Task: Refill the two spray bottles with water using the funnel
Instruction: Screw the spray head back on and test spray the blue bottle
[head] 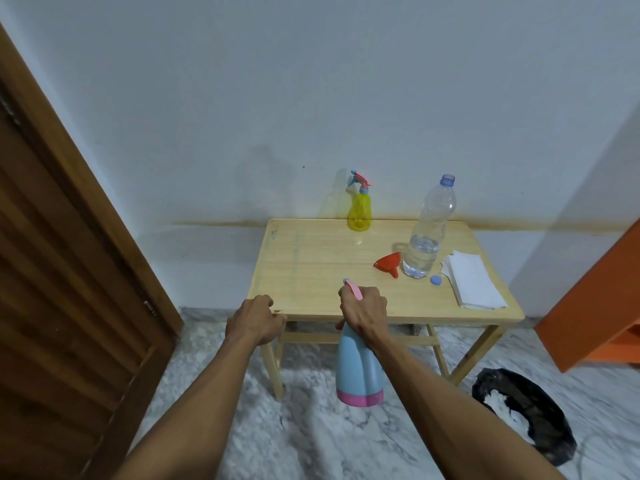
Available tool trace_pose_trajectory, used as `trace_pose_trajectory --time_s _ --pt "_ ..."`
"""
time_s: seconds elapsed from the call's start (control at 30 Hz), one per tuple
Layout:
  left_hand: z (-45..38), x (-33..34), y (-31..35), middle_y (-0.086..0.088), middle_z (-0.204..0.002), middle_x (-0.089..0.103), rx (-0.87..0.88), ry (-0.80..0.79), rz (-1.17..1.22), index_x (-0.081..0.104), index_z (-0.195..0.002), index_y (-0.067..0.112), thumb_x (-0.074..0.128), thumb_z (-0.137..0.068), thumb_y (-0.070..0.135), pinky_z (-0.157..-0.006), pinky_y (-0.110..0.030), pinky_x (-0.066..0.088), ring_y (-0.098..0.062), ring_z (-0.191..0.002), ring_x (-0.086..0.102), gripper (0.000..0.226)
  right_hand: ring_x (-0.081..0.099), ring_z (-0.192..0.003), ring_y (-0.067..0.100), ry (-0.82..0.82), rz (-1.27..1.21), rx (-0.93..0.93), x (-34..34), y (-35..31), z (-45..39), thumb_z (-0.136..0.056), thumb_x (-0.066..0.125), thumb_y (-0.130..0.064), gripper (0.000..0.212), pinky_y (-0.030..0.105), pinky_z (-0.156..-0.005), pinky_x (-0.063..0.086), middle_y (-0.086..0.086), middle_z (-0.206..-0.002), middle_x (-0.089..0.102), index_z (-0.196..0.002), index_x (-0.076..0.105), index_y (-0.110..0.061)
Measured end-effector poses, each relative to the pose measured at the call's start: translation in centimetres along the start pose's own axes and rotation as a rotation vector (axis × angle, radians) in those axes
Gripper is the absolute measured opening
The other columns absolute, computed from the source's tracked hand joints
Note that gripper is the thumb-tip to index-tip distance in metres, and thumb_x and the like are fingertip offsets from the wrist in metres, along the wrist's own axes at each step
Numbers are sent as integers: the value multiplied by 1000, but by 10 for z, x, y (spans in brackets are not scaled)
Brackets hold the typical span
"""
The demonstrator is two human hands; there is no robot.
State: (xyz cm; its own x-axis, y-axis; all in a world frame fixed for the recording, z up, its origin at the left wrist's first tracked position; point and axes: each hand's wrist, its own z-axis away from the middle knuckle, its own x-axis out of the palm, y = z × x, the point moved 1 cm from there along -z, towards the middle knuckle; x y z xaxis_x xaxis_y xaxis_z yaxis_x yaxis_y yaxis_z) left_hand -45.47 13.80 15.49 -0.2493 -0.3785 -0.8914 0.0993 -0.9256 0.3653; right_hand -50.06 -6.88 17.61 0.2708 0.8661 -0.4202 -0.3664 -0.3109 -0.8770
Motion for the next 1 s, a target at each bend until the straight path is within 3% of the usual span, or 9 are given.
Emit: trace_pose_trajectory --time_s 0.13,0.23,0.3,0.43,0.53,0.7,0.83,0.93,1.0 --pt "-7 2 12 -6 -138 57 64 15 53 48 -142 19 60 -92 49 -95 -42 50 -29 -122 57 59 71 -49 23 53 -74 -86 -13 -11 -6 -93 51 -26 37 47 -64 57 12 -68 62 -77 61 6" --pt "-14 3 25 -8 -137 58 127 30 155 51 -140 17 63 -91 47 -96 -41 50 -28 -121 57 59 73 -54 16 130 -129 -169 -28 -28 -10 -97 53 -30 39 30 -59 51 16 -74 63 -82 62 5" --pt "-17 2 39 -7 -132 62 193 51 254 56 -136 16 67 -89 46 -96 -38 51 -24 -117 59 57 75 -62 14 176 -205 -224 -39 -39 -14 -99 55 -39 44 27 -62 51 10 -76 66 -88 67 2" --pt "-20 -3 76 3 -120 68 361 90 484 62 -130 20 77 -80 44 -90 -25 49 -10 -105 63 57 76 -72 9 239 -261 -324 -55 -62 -32 -96 58 -54 39 36 -77 56 -3 -81 77 -85 74 -20" --pt "-29 -10 103 15 -127 62 512 -3 587 56 -136 30 84 -67 50 -92 -29 53 -1 -112 60 77 76 -72 9 250 -283 -426 -64 -84 -47 -97 60 -50 40 38 -76 57 -1 -80 77 -89 76 -14" --pt "-60 -22 138 20 -129 61 650 -73 686 52 -137 34 87 -60 50 -90 -33 55 -3 -118 57 86 77 -76 19 133 -383 -464 -63 -109 -93 -96 64 -48 41 42 -80 60 4 -84 77 -89 77 -9" --pt "-109 -28 146 16 -120 67 631 -34 765 56 -133 28 89 -59 42 -92 -32 57 -5 -112 62 82 77 -81 19 -8 -403 -478 -48 -125 -141 -98 63 -41 37 33 -78 59 4 -95 78 -94 77 -7" --pt "-149 -30 149 14 -115 70 579 25 801 60 -129 24 92 -60 33 -90 -31 57 -4 -107 65 77 73 -84 8 -66 -353 -528 -37 -138 -180 -96 68 -38 29 20 -79 54 0 -94 77 -100 77 -11" --pt "-176 -31 152 16 -114 70 524 83 831 62 -124 25 92 -59 35 -88 -30 58 -4 -107 64 73 66 -81 -4 -86 -326 -535 -29 -143 -210 -91 75 -34 21 13 -73 49 -15 -88 75 -103 77 -17"
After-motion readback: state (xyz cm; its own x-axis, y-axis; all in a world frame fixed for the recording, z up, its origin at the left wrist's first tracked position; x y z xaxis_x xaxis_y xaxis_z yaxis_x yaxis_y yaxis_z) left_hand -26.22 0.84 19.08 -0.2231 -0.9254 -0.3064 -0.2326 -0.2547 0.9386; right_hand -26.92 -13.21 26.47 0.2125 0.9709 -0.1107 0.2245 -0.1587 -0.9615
